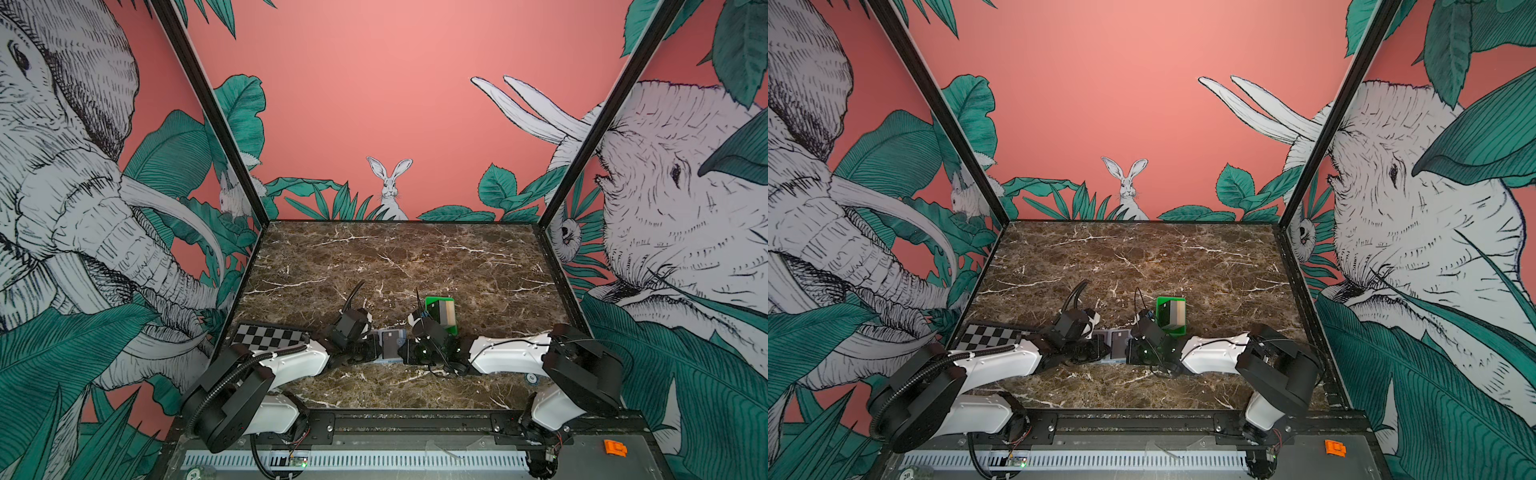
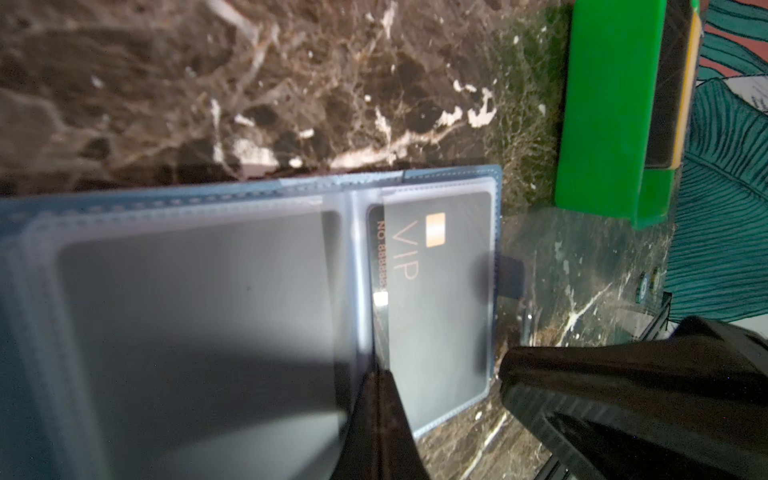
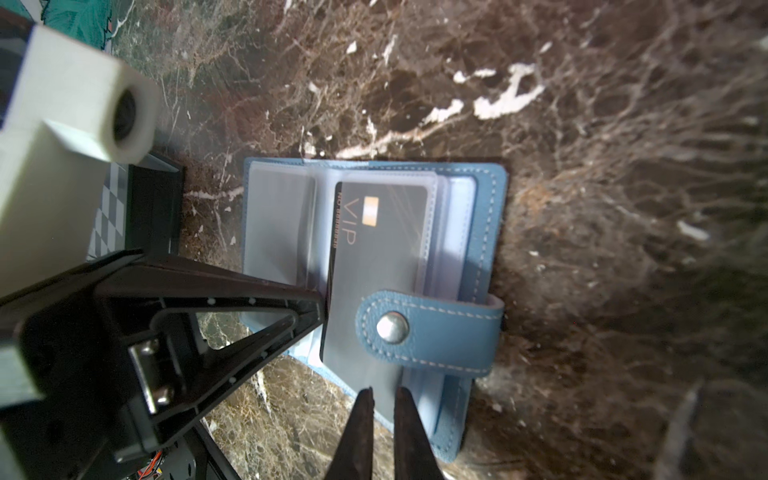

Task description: Put the credit cards into the card holder

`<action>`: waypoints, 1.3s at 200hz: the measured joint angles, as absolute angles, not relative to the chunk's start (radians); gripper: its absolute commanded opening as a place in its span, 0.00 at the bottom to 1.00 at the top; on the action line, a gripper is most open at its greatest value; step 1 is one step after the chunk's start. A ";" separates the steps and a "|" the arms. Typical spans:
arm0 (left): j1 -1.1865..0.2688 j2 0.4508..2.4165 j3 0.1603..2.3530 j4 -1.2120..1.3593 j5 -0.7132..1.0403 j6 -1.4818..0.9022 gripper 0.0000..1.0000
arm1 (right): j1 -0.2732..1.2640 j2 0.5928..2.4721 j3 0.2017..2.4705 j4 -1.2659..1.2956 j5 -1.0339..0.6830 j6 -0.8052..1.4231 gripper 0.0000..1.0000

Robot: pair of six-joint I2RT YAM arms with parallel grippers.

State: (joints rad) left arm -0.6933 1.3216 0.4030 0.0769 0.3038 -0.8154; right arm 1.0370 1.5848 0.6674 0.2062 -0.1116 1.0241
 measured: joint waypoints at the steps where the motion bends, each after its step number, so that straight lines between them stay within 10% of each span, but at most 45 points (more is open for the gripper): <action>1: -0.693 1.322 0.403 0.077 0.304 -0.815 0.03 | 1.037 1.585 0.667 0.206 -0.112 1.024 0.13; 260: -0.693 1.322 0.403 0.077 0.303 -0.816 0.03 | 1.039 1.617 0.674 0.213 -0.120 1.028 0.13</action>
State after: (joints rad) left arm -0.6933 1.3216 0.4030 0.0769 0.3035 -0.8158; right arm 1.0389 1.6169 0.6743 0.2131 -0.1200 1.0283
